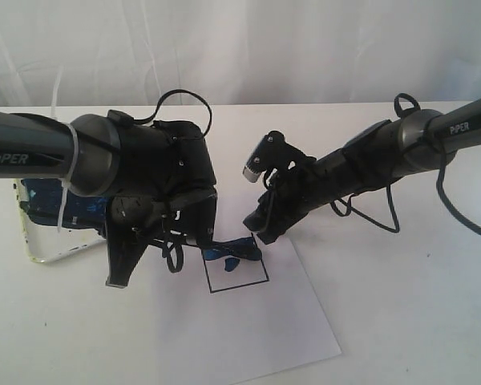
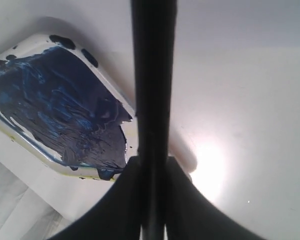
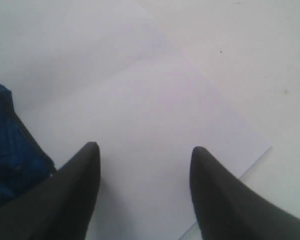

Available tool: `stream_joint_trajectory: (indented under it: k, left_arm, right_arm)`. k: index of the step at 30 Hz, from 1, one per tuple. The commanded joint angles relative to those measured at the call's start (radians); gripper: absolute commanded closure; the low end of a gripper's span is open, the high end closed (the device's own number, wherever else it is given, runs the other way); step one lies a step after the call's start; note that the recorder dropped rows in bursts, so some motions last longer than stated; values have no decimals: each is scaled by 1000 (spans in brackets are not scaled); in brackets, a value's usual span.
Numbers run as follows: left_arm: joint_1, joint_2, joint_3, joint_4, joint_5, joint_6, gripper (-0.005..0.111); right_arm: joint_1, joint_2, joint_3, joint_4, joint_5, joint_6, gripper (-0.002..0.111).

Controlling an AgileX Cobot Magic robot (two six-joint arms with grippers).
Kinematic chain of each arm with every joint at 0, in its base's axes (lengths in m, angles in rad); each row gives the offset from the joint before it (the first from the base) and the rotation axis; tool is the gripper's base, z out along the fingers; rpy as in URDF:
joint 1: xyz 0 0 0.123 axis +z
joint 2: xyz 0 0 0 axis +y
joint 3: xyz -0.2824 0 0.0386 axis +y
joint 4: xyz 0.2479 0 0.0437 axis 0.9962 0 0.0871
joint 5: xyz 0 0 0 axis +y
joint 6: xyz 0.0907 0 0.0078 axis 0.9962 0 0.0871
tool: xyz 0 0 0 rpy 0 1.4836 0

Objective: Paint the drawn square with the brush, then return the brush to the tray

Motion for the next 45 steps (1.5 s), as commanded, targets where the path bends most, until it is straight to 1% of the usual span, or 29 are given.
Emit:
stream_joint_trajectory:
  k: [1,8,12,35,37,41,45]
  left_arm:
    - [-6,-13,4,-27,13,34,107]
    - [-6,-13,4,-36,13,50,107]
    - [-6,-13,4,-64,21,113,107]
    - [-6,-13,4,-77,32,149,107]
    - [-6,-13,4,-70,32,119,107]
    - [-6,-13,4,-1,32,30,107]
    - [-6,-13,4,16,36,17,107]
  right_arm:
    - [-1,14,2,-25,-41,-6,57]
    - [-1,14,2,-25,-41,-6,57]
    - [-1,14,2,-25,-41,-6,57]
    - [-1,14,2,-25,-59,-6,57]
    - [-1,14,2,-25,-59,-6,57]
    - [-1,14,2,-25,-59,-6,57]
    - [-1,14,2,-25,-59,-6,57]
